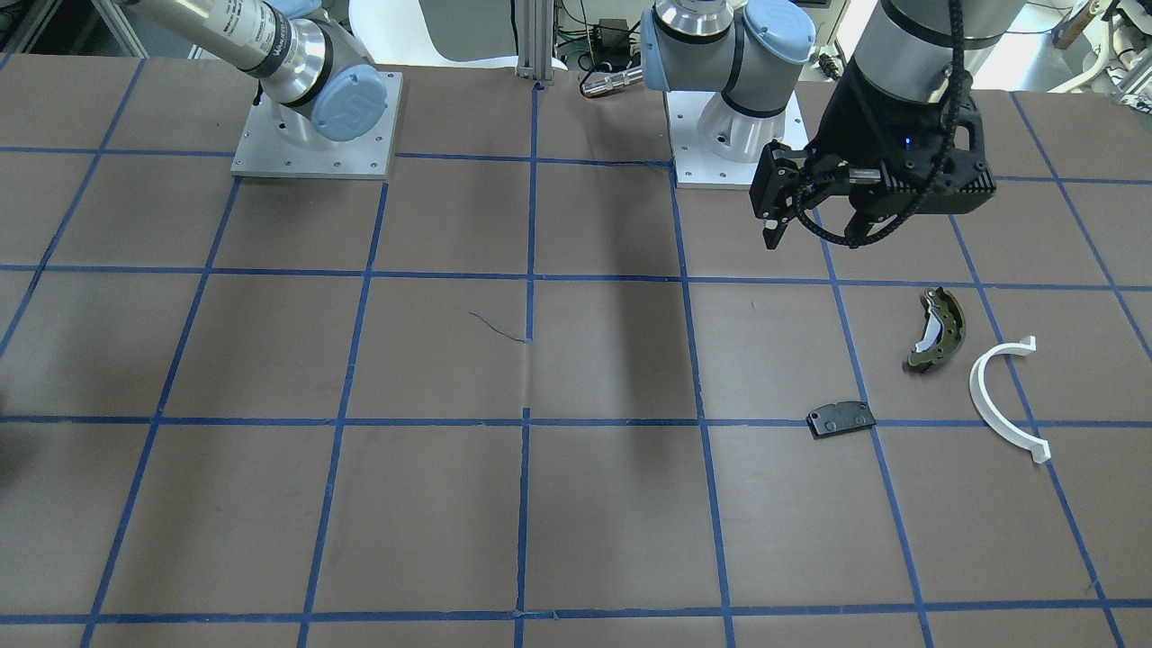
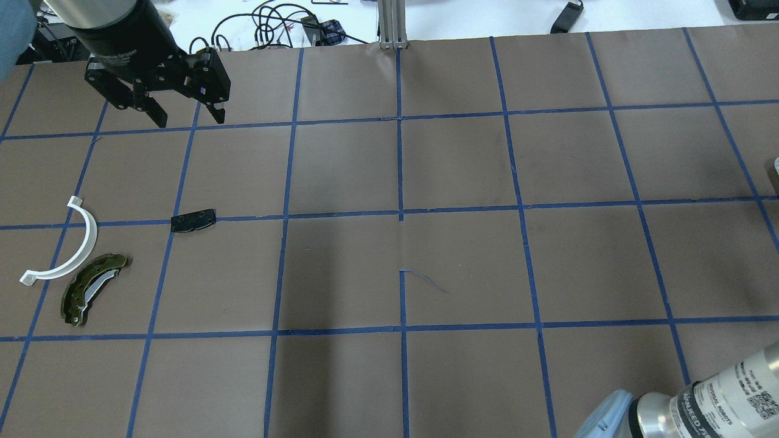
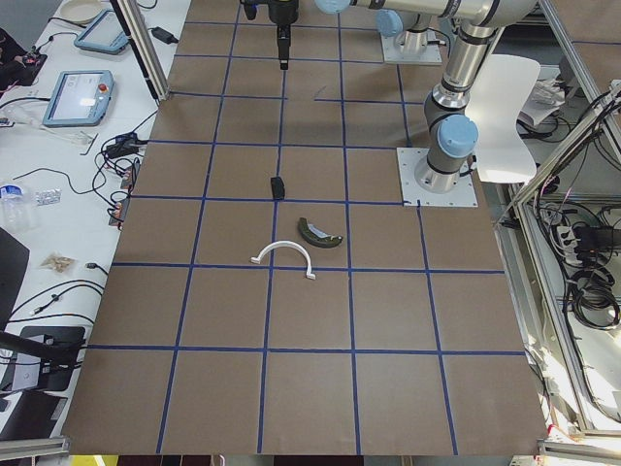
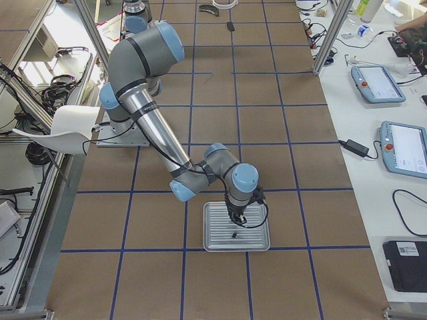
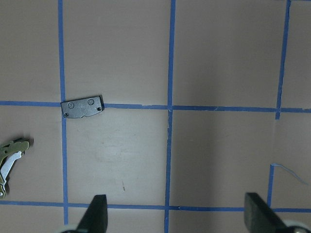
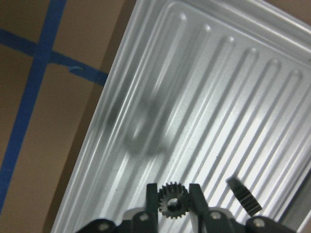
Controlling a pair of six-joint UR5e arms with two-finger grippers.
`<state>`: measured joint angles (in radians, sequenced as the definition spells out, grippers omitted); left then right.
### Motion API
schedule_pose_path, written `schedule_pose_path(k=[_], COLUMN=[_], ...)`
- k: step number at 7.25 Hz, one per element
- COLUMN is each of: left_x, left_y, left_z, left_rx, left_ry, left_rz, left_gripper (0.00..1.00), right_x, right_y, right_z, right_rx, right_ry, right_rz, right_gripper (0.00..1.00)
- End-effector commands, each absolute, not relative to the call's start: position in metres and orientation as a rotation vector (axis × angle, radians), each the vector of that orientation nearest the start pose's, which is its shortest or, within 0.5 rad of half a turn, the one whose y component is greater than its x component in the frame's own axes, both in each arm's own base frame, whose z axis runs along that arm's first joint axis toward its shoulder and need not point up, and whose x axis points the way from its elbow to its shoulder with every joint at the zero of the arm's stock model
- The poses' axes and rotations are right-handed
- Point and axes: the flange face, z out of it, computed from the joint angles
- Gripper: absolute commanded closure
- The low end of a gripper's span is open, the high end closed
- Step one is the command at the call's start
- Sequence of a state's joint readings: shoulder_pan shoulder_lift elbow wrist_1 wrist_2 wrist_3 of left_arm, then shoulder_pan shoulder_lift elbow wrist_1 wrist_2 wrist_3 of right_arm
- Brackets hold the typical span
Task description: Place bearing gear from tray to pile
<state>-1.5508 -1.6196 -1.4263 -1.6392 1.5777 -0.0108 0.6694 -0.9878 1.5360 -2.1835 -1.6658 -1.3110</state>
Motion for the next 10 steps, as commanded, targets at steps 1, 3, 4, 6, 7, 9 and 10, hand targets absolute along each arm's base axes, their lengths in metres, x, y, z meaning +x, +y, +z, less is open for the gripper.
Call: schedule_pose_path(k=[1, 3, 4, 6, 7, 9, 10], left_x=[-0.122, -0.122, -0.122, -0.122, -0.122, -0.122, -0.122], left_y=[-0.515, -0.514, -0.514, -0.516, -0.518, -0.514, -0.514], left_z=[0.528, 0.527, 0.527, 0.526, 0.532, 0.528, 0.528], left_rx=[-0.053, -0.053, -0.053, -0.046, -0.041, -0.053, -0.053], left_ry=[3.135, 3.135, 3.135, 3.133, 3.130, 3.135, 3.135], left_rz=[-0.041, -0.034, -0.034, -0.034, -0.055, -0.034, -0.034], left_gripper=[0.00, 0.00, 0.00, 0.03, 0.82, 0.00, 0.00], right_x=[-0.407, -0.310, -0.262, -0.151, -0.092, 0.000, 0.054], right_y=[-0.526, -0.545, -0.559, -0.573, -0.568, -0.558, -0.559], right_z=[0.270, 0.328, 0.342, 0.351, 0.346, 0.342, 0.343], right_rx=[-0.525, -0.331, -0.295, -0.130, -0.099, 0.003, 0.059], right_ry=[3.162, 3.113, 3.111, 3.041, 3.011, 3.021, 3.036], right_rz=[0.081, 0.105, 0.120, 0.092, 0.093, 0.138, 0.117], right_gripper=[1.00, 1.00, 1.00, 1.00, 1.00, 1.00, 1.00])
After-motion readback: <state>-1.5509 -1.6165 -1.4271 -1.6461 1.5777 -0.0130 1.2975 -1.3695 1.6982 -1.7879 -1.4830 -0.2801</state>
